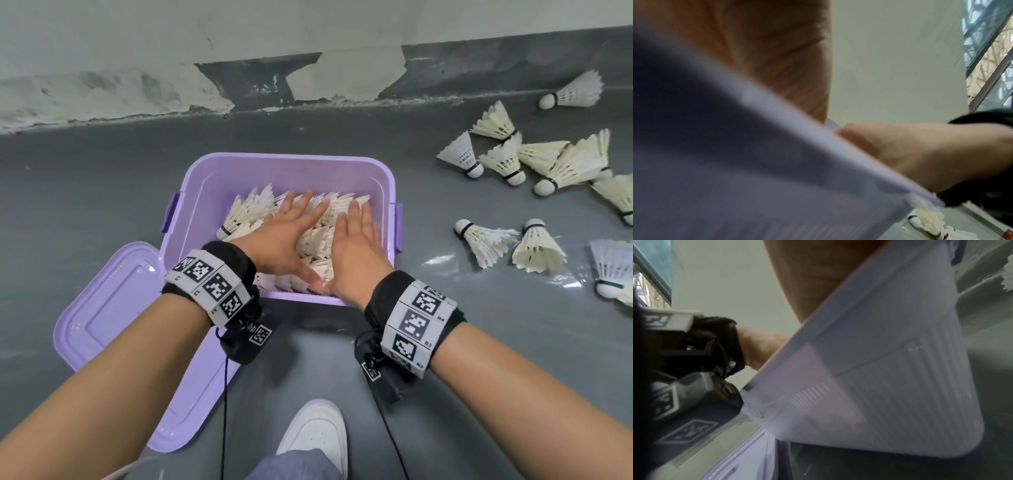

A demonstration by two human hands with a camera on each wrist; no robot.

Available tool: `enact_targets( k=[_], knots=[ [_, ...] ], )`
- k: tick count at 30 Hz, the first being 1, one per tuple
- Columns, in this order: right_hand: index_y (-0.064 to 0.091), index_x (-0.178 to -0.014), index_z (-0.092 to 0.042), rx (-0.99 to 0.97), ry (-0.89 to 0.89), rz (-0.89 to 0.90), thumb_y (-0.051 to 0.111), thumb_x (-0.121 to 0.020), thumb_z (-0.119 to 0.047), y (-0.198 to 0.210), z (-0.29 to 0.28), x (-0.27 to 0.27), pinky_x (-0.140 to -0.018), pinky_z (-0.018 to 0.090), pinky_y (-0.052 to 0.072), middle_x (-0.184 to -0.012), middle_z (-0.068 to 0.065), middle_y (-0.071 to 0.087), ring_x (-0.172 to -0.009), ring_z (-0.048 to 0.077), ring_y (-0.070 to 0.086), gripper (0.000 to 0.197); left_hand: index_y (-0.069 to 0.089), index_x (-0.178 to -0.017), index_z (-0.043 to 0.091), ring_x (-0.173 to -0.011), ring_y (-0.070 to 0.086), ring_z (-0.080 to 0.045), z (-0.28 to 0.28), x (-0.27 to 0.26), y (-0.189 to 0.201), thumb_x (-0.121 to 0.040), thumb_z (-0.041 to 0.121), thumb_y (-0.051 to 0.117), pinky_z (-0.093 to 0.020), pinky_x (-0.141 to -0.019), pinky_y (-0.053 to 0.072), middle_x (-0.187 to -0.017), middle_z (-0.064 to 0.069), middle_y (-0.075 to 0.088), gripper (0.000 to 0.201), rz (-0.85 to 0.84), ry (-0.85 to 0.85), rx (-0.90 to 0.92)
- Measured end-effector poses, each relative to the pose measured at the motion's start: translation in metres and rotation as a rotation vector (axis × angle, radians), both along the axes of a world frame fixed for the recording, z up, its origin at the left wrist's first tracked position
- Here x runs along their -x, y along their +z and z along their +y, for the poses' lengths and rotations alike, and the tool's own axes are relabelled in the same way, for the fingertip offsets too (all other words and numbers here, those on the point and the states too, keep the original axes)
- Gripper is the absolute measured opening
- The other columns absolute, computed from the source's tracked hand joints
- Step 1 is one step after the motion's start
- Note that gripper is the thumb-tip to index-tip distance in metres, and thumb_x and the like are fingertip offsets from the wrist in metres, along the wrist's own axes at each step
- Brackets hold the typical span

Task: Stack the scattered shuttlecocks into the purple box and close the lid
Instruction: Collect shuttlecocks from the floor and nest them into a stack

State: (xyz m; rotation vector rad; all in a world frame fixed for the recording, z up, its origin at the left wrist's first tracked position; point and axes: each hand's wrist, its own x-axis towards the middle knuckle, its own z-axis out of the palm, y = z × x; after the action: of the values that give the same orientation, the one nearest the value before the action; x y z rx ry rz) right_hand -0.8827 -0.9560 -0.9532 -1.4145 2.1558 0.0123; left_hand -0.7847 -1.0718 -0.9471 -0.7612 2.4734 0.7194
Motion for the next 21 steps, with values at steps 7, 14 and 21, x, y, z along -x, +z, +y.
enact_targets(
  k=[7, 14, 21],
  knots=[
    [0.018, -0.148, 0.000, 0.323, -0.197, -0.293, 0.054, -0.080, -0.001, 0.016, 0.026, 0.014, -0.115, 0.022, 0.011, -0.158, 0.012, 0.008, -0.146, 0.025, 0.012, 0.076, 0.048, -0.136, 0.018, -0.131, 0.042, -0.019, 0.034, 0.028, 0.024, -0.083, 0.020, 0.068, -0.024, -0.104, 0.031, -0.140, -0.001, 0.049, 0.057, 0.297, 0.029, 0.004],
    [0.055, -0.129, -0.007, 0.623, -0.387, -0.284, 0.057, -0.077, -0.011, 0.021, 0.077, 0.053, -0.109, 0.026, 0.029, -0.142, 0.013, 0.043, -0.129, 0.028, 0.044, 0.052, 0.058, -0.118, 0.013, -0.106, 0.060, -0.025, 0.077, 0.075, 0.037, -0.089, 0.021, 0.058, -0.028, -0.086, 0.042, -0.116, -0.005, 0.066, 0.031, 0.400, 0.103, 0.093],
    [0.027, -0.147, -0.026, 0.430, -0.469, -0.342, 0.057, -0.089, -0.031, 0.004, 0.134, 0.068, -0.111, 0.025, 0.023, -0.153, 0.007, 0.026, -0.139, 0.020, 0.030, 0.066, 0.049, -0.107, -0.007, -0.100, 0.052, -0.042, 0.117, 0.110, 0.027, -0.086, 0.017, 0.056, -0.040, -0.078, 0.041, -0.102, -0.026, 0.054, 0.032, 0.324, 0.149, 0.266]
  ],
)
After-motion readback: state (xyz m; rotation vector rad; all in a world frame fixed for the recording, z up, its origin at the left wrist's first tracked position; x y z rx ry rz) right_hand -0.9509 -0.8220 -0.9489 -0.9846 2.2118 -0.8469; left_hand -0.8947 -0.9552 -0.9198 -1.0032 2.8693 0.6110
